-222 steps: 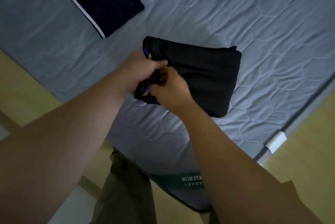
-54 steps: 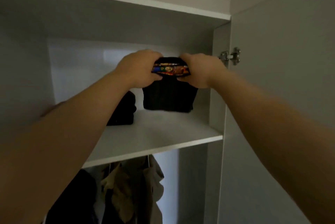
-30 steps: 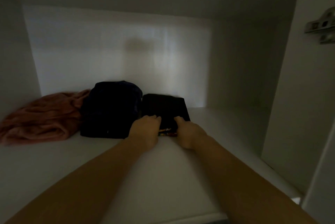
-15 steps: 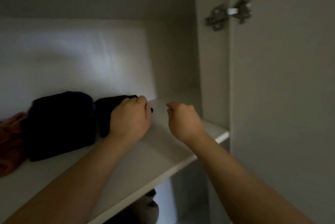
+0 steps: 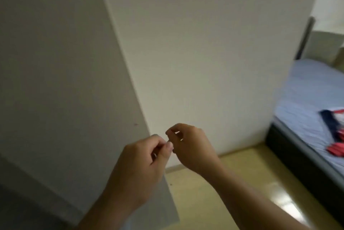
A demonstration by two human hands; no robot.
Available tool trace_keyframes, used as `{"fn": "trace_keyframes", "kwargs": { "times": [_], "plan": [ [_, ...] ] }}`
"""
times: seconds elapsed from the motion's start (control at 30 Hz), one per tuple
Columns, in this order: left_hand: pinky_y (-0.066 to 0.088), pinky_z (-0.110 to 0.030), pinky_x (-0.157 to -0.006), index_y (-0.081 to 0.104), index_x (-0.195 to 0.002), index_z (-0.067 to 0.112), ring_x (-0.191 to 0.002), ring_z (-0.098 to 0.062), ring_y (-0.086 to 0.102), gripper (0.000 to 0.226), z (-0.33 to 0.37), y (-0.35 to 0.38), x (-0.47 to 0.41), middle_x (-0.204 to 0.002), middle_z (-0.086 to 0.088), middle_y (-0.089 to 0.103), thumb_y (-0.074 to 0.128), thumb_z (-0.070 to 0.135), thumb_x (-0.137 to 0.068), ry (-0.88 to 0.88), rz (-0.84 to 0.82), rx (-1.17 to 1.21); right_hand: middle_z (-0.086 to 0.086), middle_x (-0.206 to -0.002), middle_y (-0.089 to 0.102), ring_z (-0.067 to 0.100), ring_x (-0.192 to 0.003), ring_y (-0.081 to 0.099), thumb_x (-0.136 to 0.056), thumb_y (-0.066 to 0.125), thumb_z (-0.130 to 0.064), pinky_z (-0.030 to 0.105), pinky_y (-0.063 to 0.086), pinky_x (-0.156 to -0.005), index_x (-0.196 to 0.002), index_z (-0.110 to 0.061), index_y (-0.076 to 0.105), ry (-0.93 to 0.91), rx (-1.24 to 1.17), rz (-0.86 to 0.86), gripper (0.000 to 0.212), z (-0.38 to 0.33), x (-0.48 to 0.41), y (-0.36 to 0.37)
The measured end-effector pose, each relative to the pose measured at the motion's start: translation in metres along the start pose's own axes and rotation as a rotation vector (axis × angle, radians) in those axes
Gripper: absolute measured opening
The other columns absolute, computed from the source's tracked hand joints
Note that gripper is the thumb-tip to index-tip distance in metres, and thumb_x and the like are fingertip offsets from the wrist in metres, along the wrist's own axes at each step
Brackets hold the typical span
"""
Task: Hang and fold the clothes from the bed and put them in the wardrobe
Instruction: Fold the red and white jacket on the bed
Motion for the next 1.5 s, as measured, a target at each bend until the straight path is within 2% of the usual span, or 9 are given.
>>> {"fn": "trace_keyframes", "kwargs": {
  "times": [0.13, 0.23, 0.53, 0.83, 0.93, 1.07, 1.23, 1.33, 1.5],
  "plan": [
    [0.055, -0.034, -0.058, 0.064, -0.078, 0.031, -0.060, -0.011, 0.063, 0.026, 0.065, 0.127, -0.037, -0.067, 0.010, 0.066, 0.053, 0.046, -0.095, 0.066, -0.203, 0.169, -0.014, -0.075, 0.073, 0.003, -0.063, 0.069, -0.100, 0.055, -0.036, 0.027, 0.058, -0.060, -0.097, -0.030, 0.070, 0.225, 0.003, 0.190, 0.017, 0.113, 0.029, -0.119],
    [0.053, -0.030, -0.055, 0.063, -0.075, 0.027, -0.056, -0.010, 0.061, 0.028, 0.118, 0.215, -0.063, -0.065, 0.009, 0.066, 0.056, 0.044, -0.096, 0.115, -0.336, 0.218, -0.018, -0.071, 0.072, 0.005, -0.053, 0.066, -0.099, 0.058, -0.035, 0.017, 0.046, -0.047, -0.087, -0.027, 0.069, 0.352, 0.005, 0.344, 0.018, 0.189, 0.058, -0.208],
    [0.053, -0.031, -0.059, 0.066, -0.074, 0.019, -0.049, -0.006, 0.060, 0.029, 0.259, 0.475, -0.113, -0.064, 0.004, 0.069, 0.061, 0.035, -0.097, 0.044, -0.653, 0.347, -0.009, -0.071, 0.071, 0.007, -0.059, 0.066, -0.096, 0.058, -0.039, 0.041, 0.059, -0.067, -0.082, -0.027, 0.070, 0.600, 0.153, 0.441, 0.022, 0.370, 0.128, -0.420],
    [0.046, -0.020, -0.047, 0.067, -0.078, 0.034, -0.048, -0.007, 0.059, 0.021, 0.360, 0.683, -0.207, -0.067, 0.003, 0.070, 0.060, 0.038, -0.098, 0.066, -0.850, 0.418, -0.011, -0.073, 0.073, 0.004, -0.064, 0.067, -0.099, 0.056, -0.037, 0.038, 0.058, -0.074, -0.080, -0.027, 0.069, 0.805, 0.133, 0.500, 0.025, 0.531, 0.110, -0.563],
    [0.051, -0.032, -0.054, 0.066, -0.078, 0.034, -0.052, -0.009, 0.061, 0.021, 0.371, 0.768, -0.257, -0.067, 0.005, 0.071, 0.059, 0.044, -0.095, 0.079, -0.914, 0.376, -0.005, -0.085, 0.074, 0.012, -0.080, 0.068, -0.100, 0.055, -0.034, 0.039, 0.056, -0.080, -0.090, -0.020, 0.073, 0.854, 0.151, 0.509, 0.025, 0.598, 0.079, -0.603],
    [0.048, -0.023, -0.052, 0.065, -0.079, 0.036, -0.052, -0.008, 0.065, 0.018, 0.381, 0.905, -0.333, -0.071, 0.010, 0.071, 0.060, 0.043, -0.094, 0.073, -0.980, 0.343, 0.000, -0.104, 0.074, 0.021, -0.100, 0.066, -0.103, 0.050, -0.031, 0.037, 0.052, -0.087, -0.108, -0.019, 0.072, 0.932, 0.230, 0.533, 0.026, 0.700, 0.026, -0.653],
    [0.055, -0.033, -0.079, 0.063, -0.090, 0.026, -0.087, -0.017, 0.068, 0.007, 0.366, 1.112, -0.412, -0.093, 0.006, 0.071, 0.065, 0.032, -0.092, 0.001, -1.128, 0.113, 0.002, -0.148, 0.053, 0.019, -0.136, 0.047, -0.106, 0.042, -0.024, 0.031, 0.037, -0.109, -0.147, -0.019, 0.048, 1.100, 0.151, 0.491, 0.041, 0.851, -0.041, -0.696],
    [0.046, -0.032, -0.091, 0.064, -0.115, 0.019, -0.110, -0.026, 0.062, 0.029, 0.353, 1.220, -0.440, -0.119, -0.005, 0.065, 0.064, 0.035, -0.090, 0.057, -1.193, -0.085, 0.004, -0.161, 0.034, 0.018, -0.148, 0.031, -0.108, 0.039, -0.021, 0.028, 0.025, -0.118, -0.154, -0.014, 0.036, 1.180, 0.099, 0.416, 0.047, 0.934, -0.071, -0.705],
    [0.044, -0.028, -0.089, 0.062, -0.125, 0.012, -0.115, -0.028, 0.060, 0.045, 0.327, 1.387, -0.442, -0.129, -0.012, 0.062, 0.070, 0.030, -0.085, -0.021, -1.360, -0.150, 0.003, -0.162, 0.031, 0.017, -0.149, 0.027, -0.108, 0.036, -0.023, 0.029, 0.023, -0.118, -0.155, -0.016, 0.033, 1.267, 0.047, 0.358, 0.047, 1.059, -0.099, -0.712]
  ]
}}
Point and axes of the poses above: each hand's wrist, its own x-axis away from the middle knuckle, its own y-axis out of the palm, z = x × y, the point moved 7 cm from there along -x, towards the middle knuckle
